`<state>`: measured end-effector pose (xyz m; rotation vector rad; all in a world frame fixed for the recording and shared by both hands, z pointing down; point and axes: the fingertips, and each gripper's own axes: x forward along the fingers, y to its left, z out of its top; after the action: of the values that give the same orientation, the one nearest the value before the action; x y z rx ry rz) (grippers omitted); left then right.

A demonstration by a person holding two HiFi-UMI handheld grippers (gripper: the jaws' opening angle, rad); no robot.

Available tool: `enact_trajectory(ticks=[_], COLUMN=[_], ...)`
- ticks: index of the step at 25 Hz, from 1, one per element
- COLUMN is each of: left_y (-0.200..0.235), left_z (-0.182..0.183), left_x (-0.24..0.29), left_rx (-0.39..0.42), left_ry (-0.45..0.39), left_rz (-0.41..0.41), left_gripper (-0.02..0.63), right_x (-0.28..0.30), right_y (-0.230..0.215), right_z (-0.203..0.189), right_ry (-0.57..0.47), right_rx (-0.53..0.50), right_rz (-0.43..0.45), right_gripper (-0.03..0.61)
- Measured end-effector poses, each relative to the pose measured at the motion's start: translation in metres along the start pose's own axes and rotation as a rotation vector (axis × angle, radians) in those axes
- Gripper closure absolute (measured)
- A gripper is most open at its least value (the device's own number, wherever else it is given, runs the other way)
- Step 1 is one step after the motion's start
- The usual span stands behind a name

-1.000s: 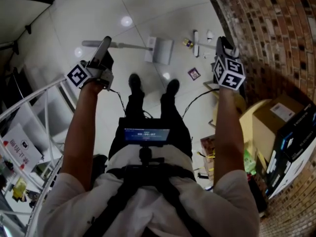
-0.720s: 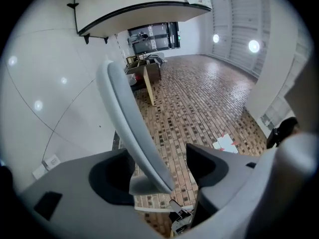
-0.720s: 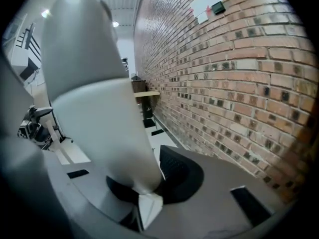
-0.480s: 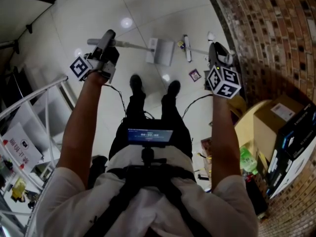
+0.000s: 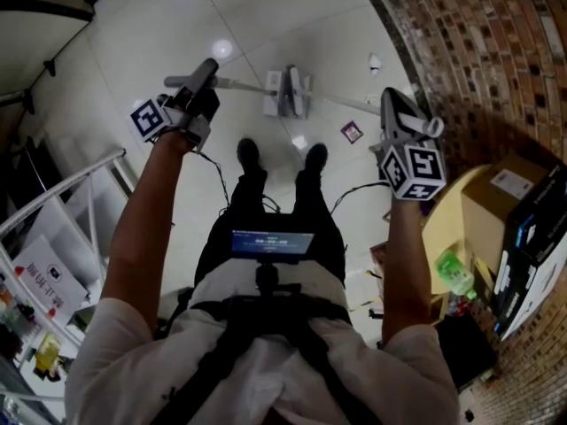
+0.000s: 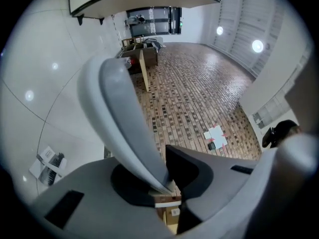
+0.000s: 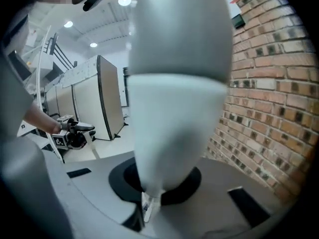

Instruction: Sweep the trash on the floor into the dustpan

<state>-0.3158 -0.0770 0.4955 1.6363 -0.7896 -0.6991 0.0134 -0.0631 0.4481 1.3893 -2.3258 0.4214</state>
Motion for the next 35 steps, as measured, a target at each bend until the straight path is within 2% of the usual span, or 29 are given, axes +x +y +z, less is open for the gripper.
enact_trajectory(ticks=[4, 8, 12, 15, 18, 21, 23, 25, 27, 31, 35], left_y=[-0.005, -0.016, -0.027, -0.028, -0.022, -0.016, -0.015, -0.016, -0.017, -0.016, -0.016], left_z=[-0.003, -0.009, -0.026, -0.038, -0.046, -0.048, -0.046, -0.047, -0.049, -0.05, -0.048], left_x=[0.001, -0.001, 0.007, 0.018, 0.024, 0.024, 0.022, 0.023, 0.024, 0.023, 0.022], left_rx=[-0.035, -0.074, -0.128, -0.131, -0.107, -0.11, -0.116, -0.12, -0.122, -0.115, -0.121], left_ry=[0.063, 0.129, 0.184, 0.245, 0.303, 0.325, 0.327, 0.329, 0.329, 0.334, 0.33], left_rz=[-0.044, -0.135, -0.193, -0.18, -0.132, -0.096, -0.087, -0.088, -0.089, -0.094, -0.1], left_gripper=[0.58, 0.589, 0.589, 0.589, 0.589, 0.59, 0.589, 0.589, 0.589, 0.589, 0.589], right_x=[-0.034, -0.072, -0.106, -0.118, -0.115, -0.107, -0.107, -0.11, -0.113, -0.103, -0.077], right_y=[-0.017, -0.042, -0.068, -0.093, -0.112, -0.126, -0.134, -0.139, -0.138, -0.125, -0.103], right_z=[0.003, -0.014, -0.043, -0.064, -0.081, -0.12, -0.147, -0.156, -0.153, -0.135, -0.113], right_ry=[0.011, 0.041, 0.098, 0.145, 0.172, 0.202, 0.184, 0.127, 0.079, 0.038, 0.005], right_rx=[-0.028, -0.015, -0.049, -0.084, -0.111, -0.006, 0.158, 0.329, 0.427, 0.459, 0.483], right_rz=[-0.087, -0.261, -0.409, -0.501, -0.562, -0.636, -0.716, -0.796, -0.859, -0.854, -0.766], right_gripper=[0.574, 0.575, 0.575, 0.577, 0.578, 0.572, 0.562, 0.551, 0.546, 0.545, 0.545])
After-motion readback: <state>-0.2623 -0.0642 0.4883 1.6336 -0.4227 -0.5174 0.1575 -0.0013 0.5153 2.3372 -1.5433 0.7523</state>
